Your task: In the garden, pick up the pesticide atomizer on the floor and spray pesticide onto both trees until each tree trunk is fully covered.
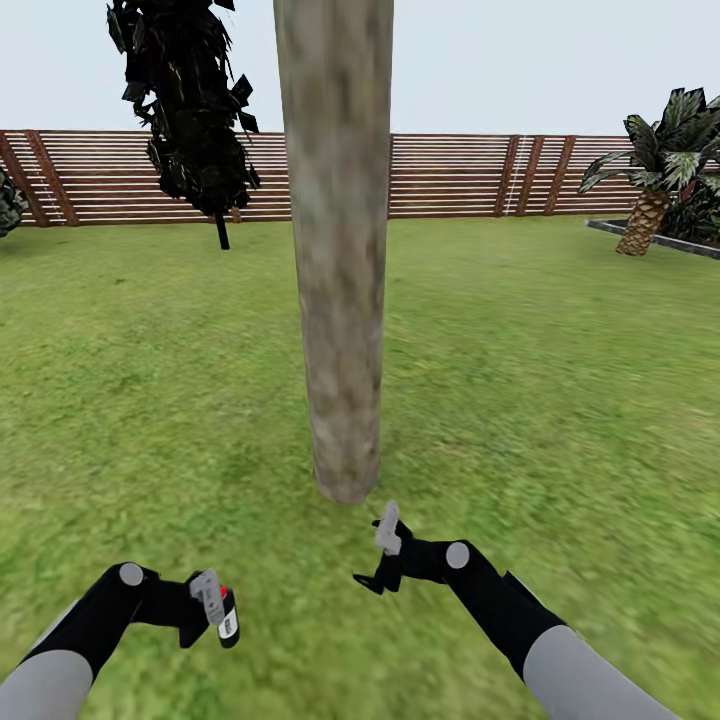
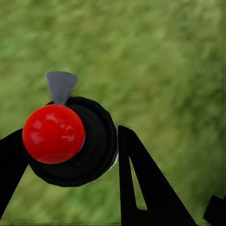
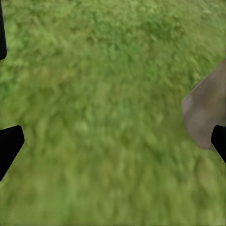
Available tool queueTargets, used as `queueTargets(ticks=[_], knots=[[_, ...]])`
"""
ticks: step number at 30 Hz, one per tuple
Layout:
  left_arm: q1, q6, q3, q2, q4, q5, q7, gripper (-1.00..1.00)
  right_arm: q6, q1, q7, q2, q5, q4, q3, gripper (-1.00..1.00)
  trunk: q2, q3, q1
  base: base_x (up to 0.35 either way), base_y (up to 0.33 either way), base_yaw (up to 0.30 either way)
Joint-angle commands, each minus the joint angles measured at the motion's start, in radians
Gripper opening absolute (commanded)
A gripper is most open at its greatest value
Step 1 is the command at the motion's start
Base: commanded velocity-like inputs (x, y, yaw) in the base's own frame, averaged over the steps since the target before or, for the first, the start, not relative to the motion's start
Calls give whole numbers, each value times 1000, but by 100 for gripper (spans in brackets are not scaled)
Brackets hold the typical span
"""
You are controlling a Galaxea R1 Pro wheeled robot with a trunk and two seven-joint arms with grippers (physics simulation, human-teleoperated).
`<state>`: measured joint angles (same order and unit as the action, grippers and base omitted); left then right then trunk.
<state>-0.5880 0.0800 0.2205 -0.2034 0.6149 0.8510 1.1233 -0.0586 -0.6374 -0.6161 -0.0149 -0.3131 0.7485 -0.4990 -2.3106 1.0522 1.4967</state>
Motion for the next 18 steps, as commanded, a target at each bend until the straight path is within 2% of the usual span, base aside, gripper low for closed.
queueTargets(ticks=[1, 2, 3, 8, 9, 12, 15, 18], knots=[[-1, 8, 4, 1, 1, 13, 4, -100, -6, -1, 0, 2, -11, 1, -2, 100, 0, 1, 0, 0, 0, 0], [-1, 8, -2, 2, 1, 19, 4, -100, -6, -1, 0, 7, -12, 0, -2, 100, 0, 1, 0, 0, 0, 0], [-1, 8, -15, 3, 2, 24, 4, -100, -6, -1, -1, 12, -12, 0, -2, -100, 0, 1, 0, 0, 0, 0], [-1, 7, -45, 3, 2, 30, 4, -100, -7, -1, -2, 35, -12, -1, -3, -100, 0, 1, 0, 0, 0, 0], [-2, 7, -52, 4, 8, 30, 4, -100, -7, -1, -2, 56, -13, -1, -3, -100, 0, 1, 0, 0, 0, 0], [-1, 7, -62, 12, 33, 30, 5, -100, -7, -1, -47, 67, -15, 0, -3, -100, 0, 1, 0, 0, 0, 0], [-1, 6, -113, 26, 41, 32, 5, -100, -7, -1, -107, 76, -21, 4, -4, -100, 0, 1, 0, 0, 0, 0], [-2, 2, -169, 47, 44, 33, 3, -100, -7, -2, -130, 94, -35, 6, -4, -100, 0, 1, 0, 0, 0, 0]])
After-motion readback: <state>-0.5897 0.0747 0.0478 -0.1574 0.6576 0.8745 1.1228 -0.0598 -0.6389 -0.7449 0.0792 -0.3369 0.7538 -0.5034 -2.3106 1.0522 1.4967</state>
